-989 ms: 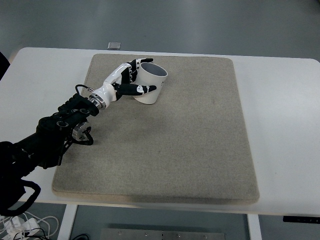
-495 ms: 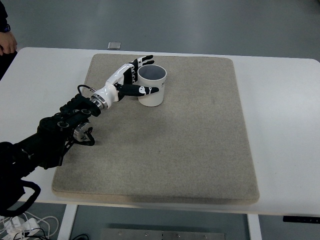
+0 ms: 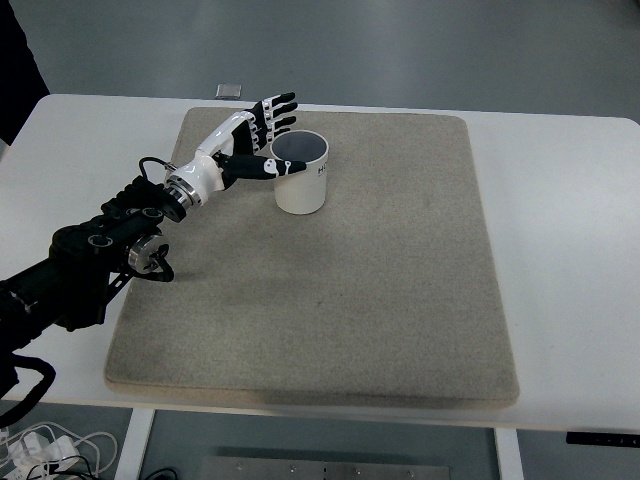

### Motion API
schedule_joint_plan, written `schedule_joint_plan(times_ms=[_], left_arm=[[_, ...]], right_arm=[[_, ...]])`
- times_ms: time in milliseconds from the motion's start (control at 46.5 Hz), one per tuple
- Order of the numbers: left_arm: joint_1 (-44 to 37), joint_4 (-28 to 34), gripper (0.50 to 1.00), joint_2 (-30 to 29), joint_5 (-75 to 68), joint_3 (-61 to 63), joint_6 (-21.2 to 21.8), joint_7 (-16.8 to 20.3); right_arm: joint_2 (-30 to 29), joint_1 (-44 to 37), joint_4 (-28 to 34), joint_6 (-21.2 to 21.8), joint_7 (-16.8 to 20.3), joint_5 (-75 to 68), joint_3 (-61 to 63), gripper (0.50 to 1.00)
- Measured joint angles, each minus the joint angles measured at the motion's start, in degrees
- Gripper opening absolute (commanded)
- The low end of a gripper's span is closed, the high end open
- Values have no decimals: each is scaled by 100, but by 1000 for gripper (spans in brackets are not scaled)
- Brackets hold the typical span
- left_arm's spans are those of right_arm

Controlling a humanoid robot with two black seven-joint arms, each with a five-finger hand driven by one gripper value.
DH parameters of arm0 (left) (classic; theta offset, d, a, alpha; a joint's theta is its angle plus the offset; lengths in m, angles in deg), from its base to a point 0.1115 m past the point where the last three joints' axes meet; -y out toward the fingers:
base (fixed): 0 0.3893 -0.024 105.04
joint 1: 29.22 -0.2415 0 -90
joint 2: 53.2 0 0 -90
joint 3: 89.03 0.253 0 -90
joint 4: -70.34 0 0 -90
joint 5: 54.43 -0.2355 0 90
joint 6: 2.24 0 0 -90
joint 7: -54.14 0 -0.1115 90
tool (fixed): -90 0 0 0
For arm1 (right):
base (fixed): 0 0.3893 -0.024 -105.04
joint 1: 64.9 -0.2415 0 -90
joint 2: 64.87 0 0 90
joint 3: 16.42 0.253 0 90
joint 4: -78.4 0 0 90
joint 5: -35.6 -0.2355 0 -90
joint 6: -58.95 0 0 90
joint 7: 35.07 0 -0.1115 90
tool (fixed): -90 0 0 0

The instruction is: Flip white cup upright

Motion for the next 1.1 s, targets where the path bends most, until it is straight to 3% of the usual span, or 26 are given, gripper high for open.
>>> schedule_joint_plan(times_ms=[387,602,968,1097], left_arm=[[146,-168,996,-134,45,-867,-35,0],[397,663,994,-21,499,-1068,-57,0],[419,842,996,3,2230,-1081,-123,-2],[403,934,996,19,3024,-1132,-305,-922]], right_arm=[[0,-1,1,0,0,0,0,952],[0,0,0,0,1,0,0,952],[0,0,1,0,1,0,43,952],[0,-1,1,0,1,0,57,952]])
